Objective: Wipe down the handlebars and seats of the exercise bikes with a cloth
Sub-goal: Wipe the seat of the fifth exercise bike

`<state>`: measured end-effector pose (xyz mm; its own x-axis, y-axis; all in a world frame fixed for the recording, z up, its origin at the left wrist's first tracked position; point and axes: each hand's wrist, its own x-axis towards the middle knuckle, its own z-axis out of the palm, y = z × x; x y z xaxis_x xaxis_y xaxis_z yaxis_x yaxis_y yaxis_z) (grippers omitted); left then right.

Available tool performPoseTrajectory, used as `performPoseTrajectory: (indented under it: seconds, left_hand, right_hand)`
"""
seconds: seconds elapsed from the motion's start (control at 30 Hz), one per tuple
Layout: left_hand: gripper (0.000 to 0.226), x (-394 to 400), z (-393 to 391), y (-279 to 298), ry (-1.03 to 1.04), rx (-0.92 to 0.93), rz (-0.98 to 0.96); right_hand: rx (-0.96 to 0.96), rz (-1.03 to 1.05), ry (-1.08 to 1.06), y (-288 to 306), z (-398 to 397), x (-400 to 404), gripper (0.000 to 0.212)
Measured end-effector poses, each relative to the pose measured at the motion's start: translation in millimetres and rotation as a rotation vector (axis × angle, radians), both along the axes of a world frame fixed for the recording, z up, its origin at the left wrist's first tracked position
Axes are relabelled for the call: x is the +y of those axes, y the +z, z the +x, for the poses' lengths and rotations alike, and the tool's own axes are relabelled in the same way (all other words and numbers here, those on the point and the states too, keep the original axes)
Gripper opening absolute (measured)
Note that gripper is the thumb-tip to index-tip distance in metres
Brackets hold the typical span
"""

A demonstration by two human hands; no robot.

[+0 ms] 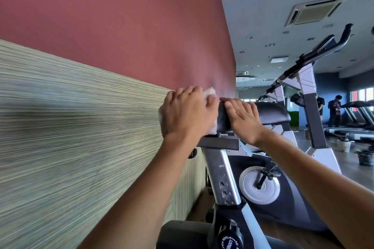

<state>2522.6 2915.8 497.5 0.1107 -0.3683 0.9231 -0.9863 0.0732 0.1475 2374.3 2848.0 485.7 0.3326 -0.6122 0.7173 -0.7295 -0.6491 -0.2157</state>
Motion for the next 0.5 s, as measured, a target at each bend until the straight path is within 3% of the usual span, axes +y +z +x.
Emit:
performPoseTrajectory:
  seconds: [0.13, 0.33, 0.5]
  left_hand:
    - [0.042, 4, -8, -1, 0.054, -0.125, -0.031]
    - [0.04, 6, -9, 11, 0.019, 0.059, 0.051]
    - [0.046, 6, -13, -22, 0.084, -0.156, -0.131]
  right_hand:
    - [0.089, -0.051, -0.027, -2, -2, -3, 0.063]
    - [-0.028, -0.009, 0.077, -3, -7, 1, 0.048]
    - [-0.004, -0.011, 0.122, -4, -16, -5, 0.051]
